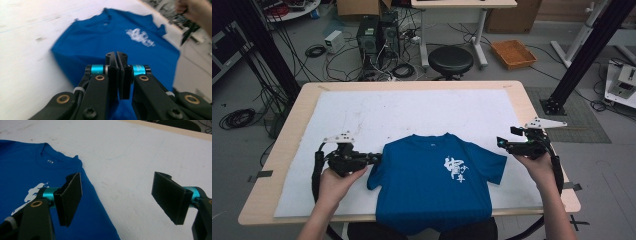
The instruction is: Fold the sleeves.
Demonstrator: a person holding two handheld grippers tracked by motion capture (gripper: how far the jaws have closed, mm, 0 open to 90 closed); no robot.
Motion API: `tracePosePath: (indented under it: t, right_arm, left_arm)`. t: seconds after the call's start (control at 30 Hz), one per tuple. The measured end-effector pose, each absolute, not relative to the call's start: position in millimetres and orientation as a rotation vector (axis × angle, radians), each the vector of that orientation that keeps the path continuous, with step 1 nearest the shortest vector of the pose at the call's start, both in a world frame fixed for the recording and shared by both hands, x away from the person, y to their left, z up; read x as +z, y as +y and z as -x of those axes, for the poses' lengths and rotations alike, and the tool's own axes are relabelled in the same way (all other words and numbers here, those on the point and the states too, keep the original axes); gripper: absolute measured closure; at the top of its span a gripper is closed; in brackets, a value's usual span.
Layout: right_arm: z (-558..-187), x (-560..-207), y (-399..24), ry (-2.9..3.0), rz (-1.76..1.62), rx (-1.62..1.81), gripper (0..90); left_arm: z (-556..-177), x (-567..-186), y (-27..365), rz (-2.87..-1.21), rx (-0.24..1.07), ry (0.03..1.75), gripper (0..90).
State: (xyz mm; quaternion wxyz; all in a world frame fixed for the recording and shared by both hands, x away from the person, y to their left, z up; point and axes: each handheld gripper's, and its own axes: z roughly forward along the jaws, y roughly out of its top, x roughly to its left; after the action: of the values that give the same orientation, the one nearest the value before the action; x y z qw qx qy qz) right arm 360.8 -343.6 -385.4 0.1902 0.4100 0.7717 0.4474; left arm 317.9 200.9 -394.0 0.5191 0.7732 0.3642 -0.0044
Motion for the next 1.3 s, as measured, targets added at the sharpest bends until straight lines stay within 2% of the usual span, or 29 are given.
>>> tracePosePath:
  t: [0.23,0.8,0.83,0.9,1.0,1.2,1.23,1.3]
  right_arm:
    - [-361,-387,-345,2.169,-1.159,1.255,24.1]
    - [-362,-390,-345,2.179,-1.167,1.238,24.1]
    - [-363,-390,-345,2.178,-1.168,1.238,24.1]
    - [-363,-391,-345,2.179,-1.173,1.238,24.2]
    - [-363,-392,-345,2.177,-1.181,1.227,24.4]
    - [-363,-394,-347,2.172,-1.207,1.215,29.2]
    - [-362,-395,-349,2.167,-1.234,1.204,33.7]
    - [-360,-398,-352,2.165,-1.257,1.199,36.6]
  left_arm:
    - [-329,-392,160,-1.843,-0.045,0.868,88.0]
    - [-351,-421,108,-1.887,-0.058,0.890,87.7]
    - [-352,-422,106,-1.881,-0.057,0.873,85.2]
    - [-353,-423,103,-1.858,-0.038,0.872,72.0]
    - [-353,-421,105,-1.810,0.009,0.845,62.2]
    - [-349,-411,125,-1.754,0.112,0.842,53.6]
    - [-346,-407,139,-1.735,0.156,0.847,53.2]
    - [-340,-403,157,-1.726,0.221,0.857,50.4]
